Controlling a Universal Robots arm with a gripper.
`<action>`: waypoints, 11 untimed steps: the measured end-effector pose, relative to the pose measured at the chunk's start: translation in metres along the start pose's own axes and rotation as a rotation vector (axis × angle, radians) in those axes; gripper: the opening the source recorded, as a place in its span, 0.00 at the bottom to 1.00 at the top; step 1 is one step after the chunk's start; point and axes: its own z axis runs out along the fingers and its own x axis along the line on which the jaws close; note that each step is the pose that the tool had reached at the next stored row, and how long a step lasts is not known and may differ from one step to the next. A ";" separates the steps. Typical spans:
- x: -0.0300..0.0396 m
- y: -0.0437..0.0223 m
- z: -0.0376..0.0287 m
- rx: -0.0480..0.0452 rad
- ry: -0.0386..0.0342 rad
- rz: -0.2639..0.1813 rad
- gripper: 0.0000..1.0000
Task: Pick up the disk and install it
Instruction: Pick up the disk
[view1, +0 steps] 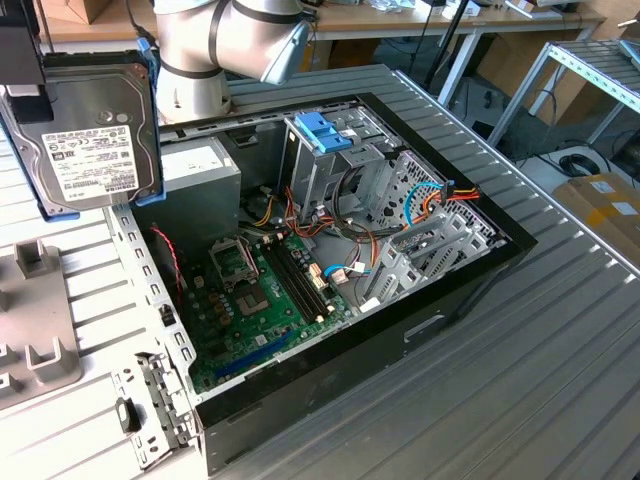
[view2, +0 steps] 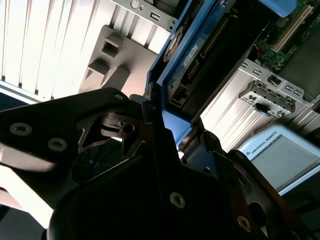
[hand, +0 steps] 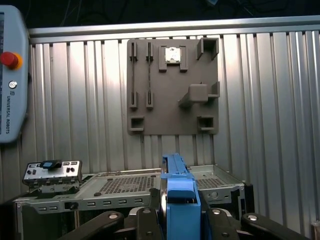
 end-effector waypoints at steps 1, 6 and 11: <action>0.0001 -0.0007 0.0000 0.0000 0.0001 0.000 0.37; 0.0006 -0.0031 0.0001 0.0000 0.0000 0.000 0.37; 0.0006 -0.0060 0.0002 -0.0001 0.0001 0.000 0.37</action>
